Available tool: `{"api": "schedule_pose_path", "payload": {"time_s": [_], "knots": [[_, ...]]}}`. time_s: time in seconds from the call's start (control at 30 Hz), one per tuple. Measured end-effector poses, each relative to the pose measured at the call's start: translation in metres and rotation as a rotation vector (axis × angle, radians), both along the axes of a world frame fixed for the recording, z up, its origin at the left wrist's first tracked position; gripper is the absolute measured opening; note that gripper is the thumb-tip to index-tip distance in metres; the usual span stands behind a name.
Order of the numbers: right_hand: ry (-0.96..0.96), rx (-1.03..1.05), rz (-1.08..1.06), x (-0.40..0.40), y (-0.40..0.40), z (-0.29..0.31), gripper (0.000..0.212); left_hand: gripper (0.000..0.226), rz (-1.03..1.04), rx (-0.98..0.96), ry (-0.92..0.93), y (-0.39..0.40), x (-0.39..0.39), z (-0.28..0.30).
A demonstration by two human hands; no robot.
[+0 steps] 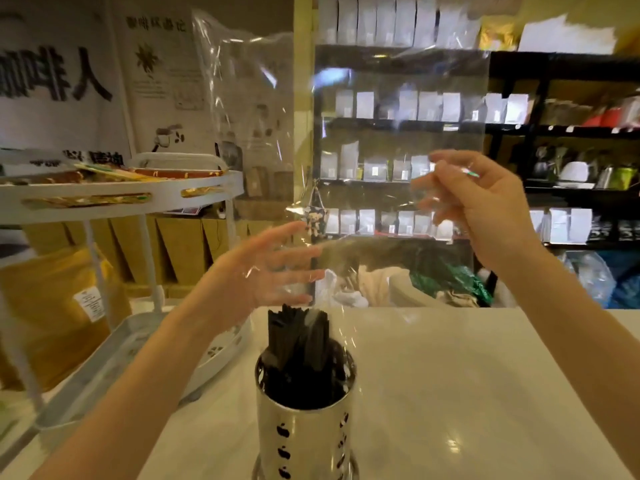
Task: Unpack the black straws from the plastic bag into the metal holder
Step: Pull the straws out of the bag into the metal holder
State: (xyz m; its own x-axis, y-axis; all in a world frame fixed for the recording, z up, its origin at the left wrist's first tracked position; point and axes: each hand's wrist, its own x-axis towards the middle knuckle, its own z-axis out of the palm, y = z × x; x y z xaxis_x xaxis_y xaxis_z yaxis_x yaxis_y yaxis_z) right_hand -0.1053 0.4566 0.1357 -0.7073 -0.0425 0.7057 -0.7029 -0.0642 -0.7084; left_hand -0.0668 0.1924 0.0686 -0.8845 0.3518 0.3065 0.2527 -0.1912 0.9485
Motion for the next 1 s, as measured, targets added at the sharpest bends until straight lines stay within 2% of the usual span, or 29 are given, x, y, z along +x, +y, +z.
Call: {"api": "schedule_pose_path", "payload": {"time_s": [0.1,0.27,0.4,0.47,0.53,0.73,0.83,1.0], "knots": [[0.01,-0.02,-0.014,0.002,0.002,0.004,0.016,0.085,-0.073,-0.001,-0.011,-0.006,0.003,-0.002],[0.016,0.003,-0.022,0.003,0.002,0.01,0.017,0.086,-0.055,-0.045,-0.035,-0.005,0.002,-0.011],[0.018,-0.042,0.006,0.001,-0.002,0.024,0.015,0.06,0.02,-0.042,-0.048,-0.004,-0.001,-0.003],[0.026,-0.052,0.028,-0.001,-0.004,0.032,0.015,0.043,0.088,-0.067,0.011,-0.005,0.001,0.006],[0.052,-0.055,0.02,-0.003,-0.005,0.04,0.015,0.035,0.142,-0.093,0.069,-0.005,0.005,0.015],[0.12,-0.052,-0.007,0.002,-0.001,0.062,0.018,0.039,0.272,-0.146,0.241,-0.006,0.02,0.045],[0.149,-0.048,-0.023,0.007,0.003,0.068,0.016,0.033,0.322,-0.129,0.296,-0.002,0.029,0.06],[0.161,-0.024,-0.094,0.021,0.02,0.078,0.013,0.03,0.315,-0.039,0.302,0.013,0.044,0.08]]}}
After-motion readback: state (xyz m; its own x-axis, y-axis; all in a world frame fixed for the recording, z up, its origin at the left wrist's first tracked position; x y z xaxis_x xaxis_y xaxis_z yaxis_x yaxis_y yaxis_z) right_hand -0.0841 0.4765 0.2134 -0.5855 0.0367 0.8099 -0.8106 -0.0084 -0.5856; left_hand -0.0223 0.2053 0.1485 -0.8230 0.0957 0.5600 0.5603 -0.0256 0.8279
